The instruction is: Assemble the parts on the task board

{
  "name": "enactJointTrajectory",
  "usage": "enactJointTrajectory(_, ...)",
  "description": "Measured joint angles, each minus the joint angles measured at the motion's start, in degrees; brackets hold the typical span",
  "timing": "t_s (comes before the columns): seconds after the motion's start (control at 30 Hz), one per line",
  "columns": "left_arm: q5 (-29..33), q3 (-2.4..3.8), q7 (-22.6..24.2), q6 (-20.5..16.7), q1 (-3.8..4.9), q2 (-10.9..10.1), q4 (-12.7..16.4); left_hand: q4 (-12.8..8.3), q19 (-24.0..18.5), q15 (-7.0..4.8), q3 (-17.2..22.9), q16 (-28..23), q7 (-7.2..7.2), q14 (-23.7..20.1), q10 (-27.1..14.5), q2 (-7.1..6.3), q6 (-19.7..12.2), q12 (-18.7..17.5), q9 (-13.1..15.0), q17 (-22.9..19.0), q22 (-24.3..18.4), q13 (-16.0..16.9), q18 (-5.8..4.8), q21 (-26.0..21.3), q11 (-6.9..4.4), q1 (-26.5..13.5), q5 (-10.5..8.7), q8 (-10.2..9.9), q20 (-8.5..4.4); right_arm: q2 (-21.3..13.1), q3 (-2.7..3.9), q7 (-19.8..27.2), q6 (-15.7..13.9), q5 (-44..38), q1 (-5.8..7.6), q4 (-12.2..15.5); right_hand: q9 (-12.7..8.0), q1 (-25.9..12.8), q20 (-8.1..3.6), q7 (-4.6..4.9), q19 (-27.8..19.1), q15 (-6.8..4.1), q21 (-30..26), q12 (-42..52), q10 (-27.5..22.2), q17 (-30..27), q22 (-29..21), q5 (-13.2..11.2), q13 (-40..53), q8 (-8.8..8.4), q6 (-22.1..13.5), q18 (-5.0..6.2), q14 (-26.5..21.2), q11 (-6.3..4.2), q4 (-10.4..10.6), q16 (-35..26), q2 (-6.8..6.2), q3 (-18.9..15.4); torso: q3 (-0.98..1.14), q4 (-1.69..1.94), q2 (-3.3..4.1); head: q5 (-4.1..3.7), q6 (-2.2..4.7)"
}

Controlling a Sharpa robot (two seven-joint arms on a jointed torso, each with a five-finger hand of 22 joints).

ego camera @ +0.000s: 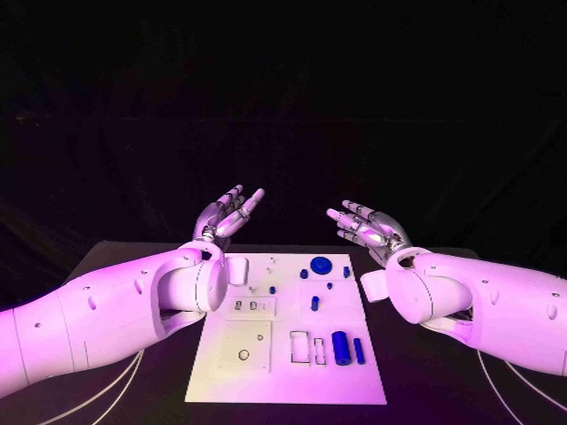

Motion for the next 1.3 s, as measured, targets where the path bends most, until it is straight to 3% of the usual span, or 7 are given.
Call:
enactJointTrajectory(0.23,0.23,-0.02,-0.62,1.82,0.01,-0.32,0.20,0.13,1.97,0.88,0.18,1.11,0.27,4.52,4.33,0.25,4.38,0.96,0.58,0.59,0.59,0.56,0.87,1.15,1.42,2.77,0.00,1.27,0.84,0.27,-0.99,-4.49,6.40,-3.30,1.51,-0.88,1.00,6.12,0.26,0.88,10.63,-0.39,3.87,1.85,15.82,0.92,1.65,0.23,0.94,1.97,12.30,1.13,15.78,-0.10,-2.83,1.69,-0.05,0.28,0.00,-0.01,0.01,0.00,-0.01)
enactJointTrajectory(0.37,0.16,0.04,-0.07,3.17,0.44,-4.57,2.62,-0.35,8.91,0.14,0.66,3.42,0.80,14.10,12.47,0.59,12.30,2.76,1.62,1.65,1.99,1.34,1.44,3.88,1.49,4.35,0.28,3.31,0.84,-0.95,-0.74,-3.91,5.71,-14.36,3.14,-2.20,1.43,8.72,0.32,1.61,16.88,-1.23,5.87,2.47,24.60,1.34,2.29,0.23,1.31,2.84,20.53,2.10,24.57,-0.90,-4.08,2.23,-0.28,0.80,0.05,0.01,0.94,0.02,-0.28)
enactJointTrajectory(0.57,0.03,0.00,0.81,3.81,0.53,-5.64,4.49,-1.54,21.06,-1.78,0.87,7.32,2.33,28.37,27.16,1.06,26.52,6.02,3.22,3.10,4.39,2.38,3.57,9.15,0.47,6.02,0.28,7.12,0.66,-1.18,-0.87,-3.24,4.47,-24.26,3.46,-2.10,1.76,10.62,0.19,3.10,23.82,-2.49,7.98,2.50,32.99,1.58,2.70,0.23,1.49,3.27,30.23,3.10,33.15,-2.16,-5.38,2.50,-0.82,1.77,0.23,0.12,2.07,-0.07,-0.35)
enactJointTrajectory(0.8,-0.18,0.08,1.22,4.80,1.03,-8.15,7.03,-2.57,28.40,-3.63,0.78,9.61,3.66,38.04,36.73,0.92,34.60,7.55,3.42,3.73,5.69,2.54,5.80,12.79,-0.82,6.94,0.28,8.63,0.55,-1.07,-0.68,-3.55,3.53,-33.34,4.88,-2.89,1.98,11.44,-0.82,4.59,30.93,-4.26,10.54,2.50,39.69,2.14,3.21,0.23,1.77,3.27,37.22,3.98,41.29,-3.55,-6.19,3.28,-1.64,2.96,0.59,0.37,3.50,-0.24,0.14)
enactJointTrajectory(0.97,-0.27,0.15,1.11,6.08,1.66,-10.05,9.58,-4.09,32.21,-5.05,0.57,10.66,4.58,43.57,42.20,0.08,38.16,8.53,3.16,4.26,6.32,2.69,6.66,14.87,-1.92,8.50,0.28,8.77,0.17,-0.22,-0.68,-5.09,3.62,-41.72,6.11,-4.46,2.15,11.96,-2.51,4.03,36.17,-5.98,12.89,2.50,44.03,3.18,3.94,0.10,2.09,3.27,40.77,3.98,47.07,-4.82,-6.43,4.34,-2.18,4.28,0.80,0.63,4.78,-0.56,0.49)
enactJointTrajectory(1.27,-0.38,0.31,0.75,7.97,2.85,-13.48,14.93,-7.68,37.46,-6.67,0.08,11.12,5.29,50.04,47.36,-1.06,41.71,7.67,2.38,5.07,7.11,2.43,7.55,17.98,-3.22,11.42,0.28,8.31,-1.44,2.16,-0.64,-12.03,6.69,-61.41,8.08,-6.34,2.62,11.79,-6.46,1.59,46.26,-9.51,20.12,2.19,47.88,7.67,7.44,-0.14,2.98,3.27,45.03,3.98,57.92,-7.16,-6.74,8.06,-5.45,5.55,1.04,1.38,7.55,-1.13,1.40)
enactJointTrajectory(1.3,-0.39,0.32,0.70,8.14,2.98,-13.85,15.57,-7.69,37.48,-6.67,0.07,11.12,5.29,50.04,47.36,-1.06,41.71,7.66,2.38,5.07,7.11,2.44,7.55,17.98,-3.23,11.42,0.28,8.31,-1.45,2.45,-0.62,-13.15,7.32,-63.83,8.25,-6.52,2.81,11.45,-7.92,0.85,49.87,-10.84,23.64,2.36,48.35,10.56,9.49,0.15,3.50,3.27,46.20,3.97,62.35,-7.88,-6.63,10.66,-6.66,5.97,1.05,1.46,7.83,-1.17,1.47)
